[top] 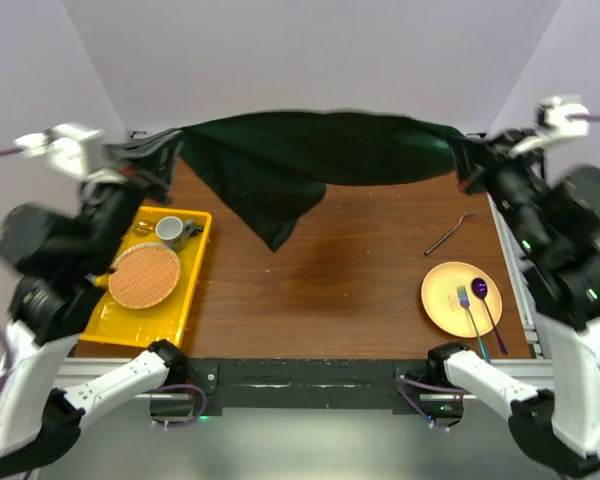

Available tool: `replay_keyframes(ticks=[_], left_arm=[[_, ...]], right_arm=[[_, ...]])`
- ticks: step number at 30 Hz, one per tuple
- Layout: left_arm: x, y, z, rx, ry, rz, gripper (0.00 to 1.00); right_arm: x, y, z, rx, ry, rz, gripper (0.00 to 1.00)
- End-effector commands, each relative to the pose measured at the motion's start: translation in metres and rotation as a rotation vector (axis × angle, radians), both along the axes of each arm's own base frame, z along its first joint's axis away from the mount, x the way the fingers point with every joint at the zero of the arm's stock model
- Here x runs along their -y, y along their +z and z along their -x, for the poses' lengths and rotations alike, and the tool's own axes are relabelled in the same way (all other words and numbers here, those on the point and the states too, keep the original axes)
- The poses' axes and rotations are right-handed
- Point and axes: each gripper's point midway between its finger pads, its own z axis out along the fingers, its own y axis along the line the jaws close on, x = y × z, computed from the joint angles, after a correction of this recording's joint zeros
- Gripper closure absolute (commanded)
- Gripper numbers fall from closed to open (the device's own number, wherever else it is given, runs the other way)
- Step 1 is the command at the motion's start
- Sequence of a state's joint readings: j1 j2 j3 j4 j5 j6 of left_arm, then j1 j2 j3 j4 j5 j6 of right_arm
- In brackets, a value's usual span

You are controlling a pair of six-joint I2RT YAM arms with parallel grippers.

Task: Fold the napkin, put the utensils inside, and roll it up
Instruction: Flatten the napkin out

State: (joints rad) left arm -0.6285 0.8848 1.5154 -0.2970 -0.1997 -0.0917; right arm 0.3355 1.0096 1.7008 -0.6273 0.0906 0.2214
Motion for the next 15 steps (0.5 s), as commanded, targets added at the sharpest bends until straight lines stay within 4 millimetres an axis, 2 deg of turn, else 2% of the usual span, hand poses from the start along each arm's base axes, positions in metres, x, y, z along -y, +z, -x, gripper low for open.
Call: replay_keyframes(ticks=[1, 2, 5, 6, 8, 9, 11, 12, 13, 15], left_arm=[[-0.013, 0.036, 0.044, 0.125, -0.082, 0.036, 1.0], [-0.015, 0.041, 0.051, 0.137, -0.094, 0.044, 1.0], [-0.013, 0.053, 0.064, 0.161, -0.145, 0.06, 1.0], [-0.012, 0.054, 0.064, 0.158, -0.154, 0.068, 1.0], [-0.009, 0.054, 0.062, 0.155, -0.158, 0.072, 1.0], [-0.008, 0.051, 0.055, 0.14, -0.143, 0.068, 1.0], [-0.012, 0.035, 0.033, 0.072, -0.057, 0.067, 1.0], [-0.008, 0.023, 0.016, 0.024, -0.022, 0.048, 1.0], [-0.013, 0.012, 0.001, -0.02, 0.05, 0.044, 1.0], [-0.006, -0.027, -0.038, -0.131, 0.149, -0.015, 1.0]], right_arm=[[-0.019, -0.007, 0.042, -0.007, 0.194, 0.093, 1.0], [-0.018, 0.005, 0.058, 0.04, 0.217, 0.082, 1.0], [-0.024, 0.026, 0.09, 0.134, 0.307, 0.04, 1.0], [-0.027, 0.031, 0.097, 0.152, 0.333, 0.024, 1.0], [-0.023, 0.036, 0.1, 0.183, 0.312, 0.0, 1.0], [-0.016, 0.036, 0.098, 0.181, 0.269, -0.011, 1.0], [-0.006, 0.023, 0.082, 0.129, 0.187, -0.022, 1.0], [-0.003, 0.012, 0.066, 0.071, 0.134, -0.032, 1.0], [0.011, -0.003, 0.046, 0.011, 0.021, -0.028, 1.0], [0.026, -0.034, 0.022, -0.11, -0.117, -0.02, 1.0]])
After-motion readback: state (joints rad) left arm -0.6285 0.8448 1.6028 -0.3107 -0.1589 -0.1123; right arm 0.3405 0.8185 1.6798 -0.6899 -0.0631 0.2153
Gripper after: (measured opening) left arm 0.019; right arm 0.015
